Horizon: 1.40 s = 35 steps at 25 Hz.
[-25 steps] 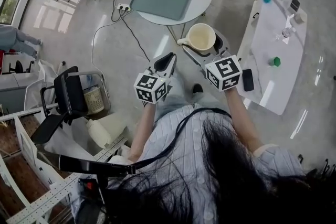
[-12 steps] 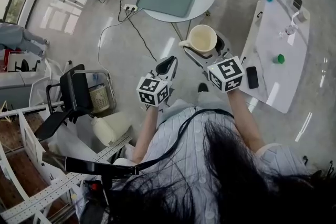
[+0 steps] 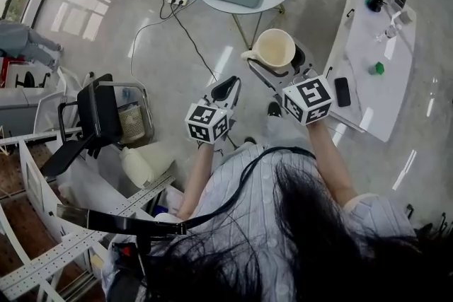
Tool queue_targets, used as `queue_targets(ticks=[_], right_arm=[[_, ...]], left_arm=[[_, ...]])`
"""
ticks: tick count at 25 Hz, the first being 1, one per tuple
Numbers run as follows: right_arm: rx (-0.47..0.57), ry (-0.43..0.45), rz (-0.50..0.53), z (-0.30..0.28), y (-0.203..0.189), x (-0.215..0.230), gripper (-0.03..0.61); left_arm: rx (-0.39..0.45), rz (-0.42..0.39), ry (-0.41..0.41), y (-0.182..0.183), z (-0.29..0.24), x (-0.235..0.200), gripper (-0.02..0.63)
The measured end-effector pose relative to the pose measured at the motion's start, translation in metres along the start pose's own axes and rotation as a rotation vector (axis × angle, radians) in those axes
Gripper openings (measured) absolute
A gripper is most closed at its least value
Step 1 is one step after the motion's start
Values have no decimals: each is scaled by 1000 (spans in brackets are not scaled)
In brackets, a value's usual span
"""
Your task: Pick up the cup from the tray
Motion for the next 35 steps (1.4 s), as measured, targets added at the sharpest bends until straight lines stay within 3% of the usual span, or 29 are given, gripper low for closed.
queue_targets(ticks=[14, 35], right_arm=[[38, 0, -4, 64, -6, -102, 439], [56, -10, 22, 117, -17, -153, 439]], left_arm=[[19, 4, -25, -44, 89, 27, 17], [47, -16, -64, -68, 126, 59, 17]])
Point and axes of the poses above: the fingertips, and each gripper's own axes: z backward along the fingers, x to its right, y out of its top, the point moved 7 cm from there along z, backward along the fingers, and after that the axes turned 13 degrees about -y, right-handed, at the moved point
